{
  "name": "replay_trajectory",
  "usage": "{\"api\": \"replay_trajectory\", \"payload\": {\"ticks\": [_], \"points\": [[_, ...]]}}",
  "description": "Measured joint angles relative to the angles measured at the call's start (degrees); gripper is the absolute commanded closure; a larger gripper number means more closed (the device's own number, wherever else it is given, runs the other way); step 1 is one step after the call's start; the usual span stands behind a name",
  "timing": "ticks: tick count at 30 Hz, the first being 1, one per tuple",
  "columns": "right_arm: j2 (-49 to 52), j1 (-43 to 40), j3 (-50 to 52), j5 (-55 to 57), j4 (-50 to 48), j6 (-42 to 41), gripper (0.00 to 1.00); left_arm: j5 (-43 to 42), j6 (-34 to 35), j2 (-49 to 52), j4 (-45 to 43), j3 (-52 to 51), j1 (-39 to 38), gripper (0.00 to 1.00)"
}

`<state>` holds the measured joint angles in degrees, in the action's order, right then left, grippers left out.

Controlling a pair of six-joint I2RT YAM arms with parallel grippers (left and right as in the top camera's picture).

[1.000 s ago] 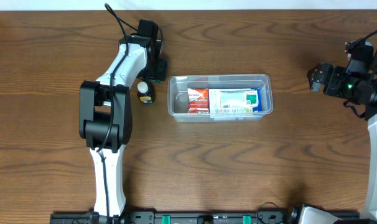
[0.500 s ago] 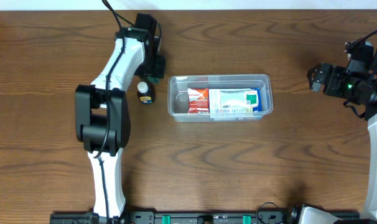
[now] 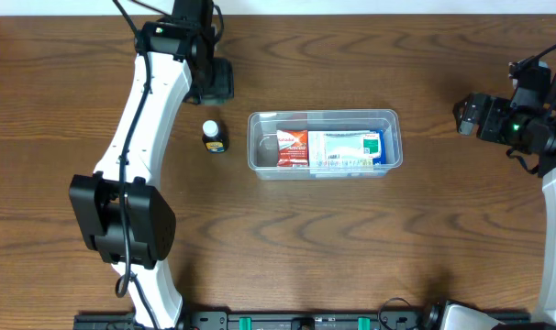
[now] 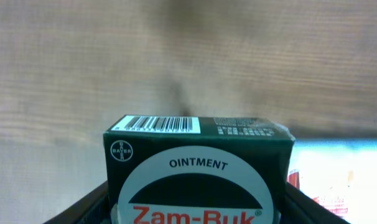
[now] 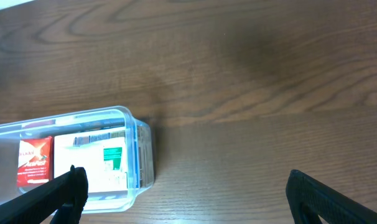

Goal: Pack container
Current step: 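Carry the Zam-Buk box over the container with left gripper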

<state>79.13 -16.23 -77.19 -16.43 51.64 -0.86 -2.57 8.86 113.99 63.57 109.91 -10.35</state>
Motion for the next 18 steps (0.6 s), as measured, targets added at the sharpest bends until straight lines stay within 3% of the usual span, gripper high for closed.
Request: {"api": "replay_trajectory", "payload": {"ticks": [6, 18], "points": [[0.0, 0.0, 0.0, 0.0, 0.0, 0.0, 0.01, -1.5, 3.3, 0.0, 4.7, 0.0, -3.1, 0.35], [0.0, 0.0, 0.0, 0.0, 0.0, 0.0, 0.01, -3.2, 6.2, 0.0, 5.5, 0.0, -18.2, 0.39]]}}
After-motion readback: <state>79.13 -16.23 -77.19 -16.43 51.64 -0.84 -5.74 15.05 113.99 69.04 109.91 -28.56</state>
